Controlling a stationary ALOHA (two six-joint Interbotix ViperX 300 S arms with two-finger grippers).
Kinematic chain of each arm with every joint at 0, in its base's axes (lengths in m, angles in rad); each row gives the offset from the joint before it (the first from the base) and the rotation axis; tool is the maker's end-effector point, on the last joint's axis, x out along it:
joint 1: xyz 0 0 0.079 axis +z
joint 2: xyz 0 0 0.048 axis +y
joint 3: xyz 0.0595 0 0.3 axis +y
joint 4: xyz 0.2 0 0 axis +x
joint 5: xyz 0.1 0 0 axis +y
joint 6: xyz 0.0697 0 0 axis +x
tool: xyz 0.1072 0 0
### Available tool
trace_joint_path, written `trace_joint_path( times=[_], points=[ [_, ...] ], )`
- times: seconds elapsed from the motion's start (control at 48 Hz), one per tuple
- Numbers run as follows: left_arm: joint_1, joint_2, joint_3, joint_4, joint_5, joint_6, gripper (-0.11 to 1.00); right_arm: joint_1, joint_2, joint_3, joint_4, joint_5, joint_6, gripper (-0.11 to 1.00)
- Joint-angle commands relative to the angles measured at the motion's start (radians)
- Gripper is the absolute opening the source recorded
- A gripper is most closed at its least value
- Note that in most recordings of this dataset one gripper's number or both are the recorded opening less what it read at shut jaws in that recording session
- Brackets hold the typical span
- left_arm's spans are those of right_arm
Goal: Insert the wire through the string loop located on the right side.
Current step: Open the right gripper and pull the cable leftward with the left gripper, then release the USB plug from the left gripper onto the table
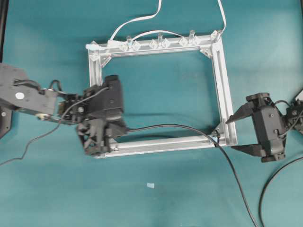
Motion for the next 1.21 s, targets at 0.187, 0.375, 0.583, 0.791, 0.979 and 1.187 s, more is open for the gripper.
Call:
trace_joint_path(
  times=[0.187,0.375,0.583,0.791,0.979,1.187],
  points=[
    [-0.041,-0.15,0.127,-0.002,0.069,-0.124,0.23,0.002,-0.008,-0.009,0.0,-0.008,0.002,0.91],
    [-0.087,-0.21,0.201,-0.002,0.075,-0.213,0.23,0.002,-0.008,-0.008,0.0,-0.009,0.002,0.91],
    [-0.129,-0.198,0.218,-0.002,0.094,-0.232,0.23,0.002,-0.006,-0.009,0.0,-0.018,0.002,0.91],
    [-0.129,-0.195,0.219,0.0,0.14,-0.233,0.23,0.002,-0.008,-0.008,-0.002,-0.021,0.002,0.91],
    [-0.124,-0.196,0.215,0.003,0.149,-0.235,0.23,0.002,-0.006,-0.009,0.0,-0.023,0.002,0.91],
    [-0.124,-0.198,0.218,0.005,0.149,-0.235,0.32,0.002,-0.006,-0.008,0.0,-0.023,0.002,0.91]
  ],
)
